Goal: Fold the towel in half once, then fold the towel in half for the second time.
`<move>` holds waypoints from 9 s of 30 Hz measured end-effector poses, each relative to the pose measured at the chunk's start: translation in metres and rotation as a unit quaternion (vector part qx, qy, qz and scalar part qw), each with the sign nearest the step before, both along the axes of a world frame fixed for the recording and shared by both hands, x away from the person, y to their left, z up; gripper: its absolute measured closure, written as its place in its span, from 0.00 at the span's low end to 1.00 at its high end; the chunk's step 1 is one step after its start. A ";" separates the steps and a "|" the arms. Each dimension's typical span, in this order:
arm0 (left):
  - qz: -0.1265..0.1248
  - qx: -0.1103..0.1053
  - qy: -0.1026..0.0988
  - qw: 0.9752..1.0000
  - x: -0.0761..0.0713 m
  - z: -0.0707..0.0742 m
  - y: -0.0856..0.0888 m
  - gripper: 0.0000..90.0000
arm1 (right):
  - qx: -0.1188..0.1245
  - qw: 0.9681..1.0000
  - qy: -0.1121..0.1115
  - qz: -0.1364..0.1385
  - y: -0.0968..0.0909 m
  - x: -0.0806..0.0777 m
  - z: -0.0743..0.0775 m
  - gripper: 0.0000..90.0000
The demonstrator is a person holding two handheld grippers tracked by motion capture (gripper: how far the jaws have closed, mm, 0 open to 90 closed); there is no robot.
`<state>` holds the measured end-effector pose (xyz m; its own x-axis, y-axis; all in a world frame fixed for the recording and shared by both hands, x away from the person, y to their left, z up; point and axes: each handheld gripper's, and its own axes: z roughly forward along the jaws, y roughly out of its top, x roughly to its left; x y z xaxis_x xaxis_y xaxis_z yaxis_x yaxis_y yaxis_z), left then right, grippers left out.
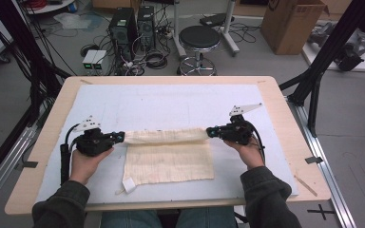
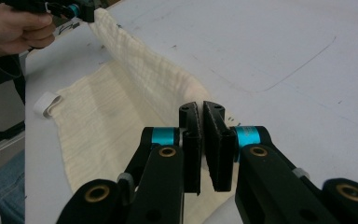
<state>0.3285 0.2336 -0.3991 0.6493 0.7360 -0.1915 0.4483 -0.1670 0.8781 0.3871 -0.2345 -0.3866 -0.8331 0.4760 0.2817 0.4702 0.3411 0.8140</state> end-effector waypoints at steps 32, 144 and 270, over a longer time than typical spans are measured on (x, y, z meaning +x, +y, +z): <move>-0.036 0.026 -0.001 0.999 -0.027 0.003 -0.006 0.97 | -0.011 1.000 -0.002 0.018 -0.004 -0.028 -0.010 0.95; -0.004 0.035 0.102 0.994 0.016 -0.037 -0.013 0.60 | -0.090 0.995 0.044 -0.011 0.015 0.012 -0.039 0.63; 0.020 0.035 0.076 0.996 0.041 -0.048 -0.023 0.64 | -0.073 0.996 0.036 -0.040 0.010 0.026 -0.054 0.61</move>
<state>0.3696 0.2109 -0.4468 0.5863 0.7757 -0.2334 0.5829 -0.2039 0.7866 0.4133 -0.2248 -0.4404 -0.7718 0.5797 0.2613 0.5551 0.4136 0.7217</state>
